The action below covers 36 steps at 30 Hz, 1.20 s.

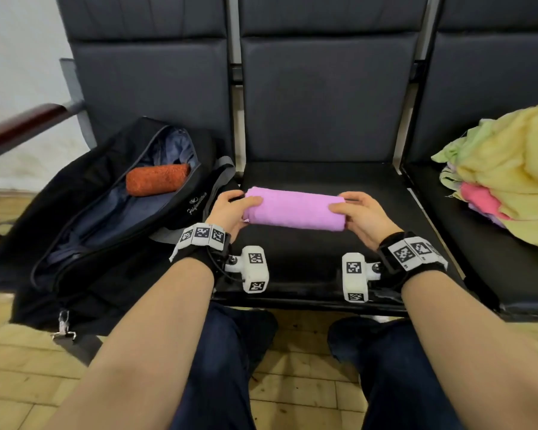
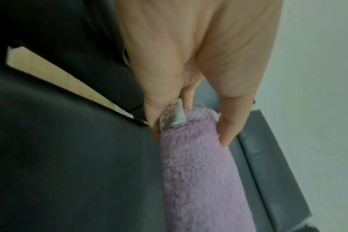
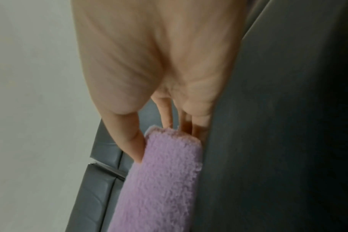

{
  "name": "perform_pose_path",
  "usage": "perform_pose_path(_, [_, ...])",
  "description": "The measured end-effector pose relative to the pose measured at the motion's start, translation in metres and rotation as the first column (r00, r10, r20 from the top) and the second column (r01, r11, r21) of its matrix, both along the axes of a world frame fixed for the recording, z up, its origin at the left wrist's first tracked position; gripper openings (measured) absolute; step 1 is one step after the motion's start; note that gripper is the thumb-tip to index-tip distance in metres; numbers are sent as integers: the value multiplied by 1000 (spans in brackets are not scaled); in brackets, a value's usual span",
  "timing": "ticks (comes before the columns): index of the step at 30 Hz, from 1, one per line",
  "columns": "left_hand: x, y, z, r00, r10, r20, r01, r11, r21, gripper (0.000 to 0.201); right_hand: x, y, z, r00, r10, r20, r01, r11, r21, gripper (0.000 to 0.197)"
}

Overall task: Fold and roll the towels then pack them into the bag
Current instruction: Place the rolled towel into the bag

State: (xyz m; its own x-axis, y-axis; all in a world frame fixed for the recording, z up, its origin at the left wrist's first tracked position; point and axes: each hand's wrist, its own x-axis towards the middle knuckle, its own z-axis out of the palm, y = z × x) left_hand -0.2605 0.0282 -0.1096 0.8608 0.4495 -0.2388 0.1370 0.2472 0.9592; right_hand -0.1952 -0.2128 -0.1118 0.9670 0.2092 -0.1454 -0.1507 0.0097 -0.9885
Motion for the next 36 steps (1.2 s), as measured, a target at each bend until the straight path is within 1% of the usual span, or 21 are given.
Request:
perform_pose_path(2, [-14,8,12,1000,2,6,-2,999,-37,59,-6,9,11,999,55,-3,-55,998,-8,45])
perform_pose_path(3, [-21,11,18,1000,4,15,-4,999,-40,57,-9,14,16,997,82,4,-82,996,-25,46])
perform_pose_path(4, [-28,14,23,1000,7,29,-6,999,-40,50,-14,18,22,994,111,14,-110,993,-45,45])
perform_pose_path(7, [-55,23,42,997,56,49,-57,998,19,19,-31,31,41,980,189,58,-185,980,-69,39])
perform_pose_path(8, [-63,25,47,994,84,63,-87,995,43,14,-36,36,46,975,212,71,-207,976,-74,37])
perform_pose_path(9, [-70,28,52,991,110,81,-116,990,76,16,-42,40,51,968,236,84,-229,970,-87,35])
perform_pose_path(11, [-88,33,60,981,151,121,-169,973,155,26,-54,49,62,954,280,110,-266,956,-124,34])
perform_pose_path(12, [-97,36,65,976,168,140,-192,963,190,27,-60,55,67,947,299,121,-282,950,-137,34])
perform_pose_path(14, [-110,40,73,970,190,153,-221,949,224,21,-68,63,76,937,320,138,-298,941,-161,34])
perform_pose_path(16, [-118,49,78,955,242,169,-275,938,210,12,-75,73,85,924,350,152,-321,929,-185,33])
perform_pose_path(18, [-124,58,82,934,304,188,-335,927,167,10,-79,84,91,910,377,172,-341,917,-206,32])
perform_pose_path(20, [-127,70,86,917,349,193,-380,911,162,13,-81,98,97,897,397,195,-354,909,-221,29])
perform_pose_path(23, [-124,91,90,908,369,199,-403,900,169,17,-77,119,102,890,407,204,-355,901,-248,24])
perform_pose_path(25, [-119,108,94,906,377,193,-411,894,181,21,-71,138,106,893,406,194,-352,899,-259,24])
perform_pose_path(28, [-106,137,100,906,382,183,-413,892,181,22,-58,170,113,896,412,168,-360,893,-270,20])
perform_pose_path(31, [-87,172,102,905,391,169,-418,892,175,31,-40,207,119,904,408,129,-363,891,-274,20])
perform_pose_path(36, [-52,234,99,907,412,88,-422,888,184,11,-1,278,120,931,366,-10,-354,892,-280,19])
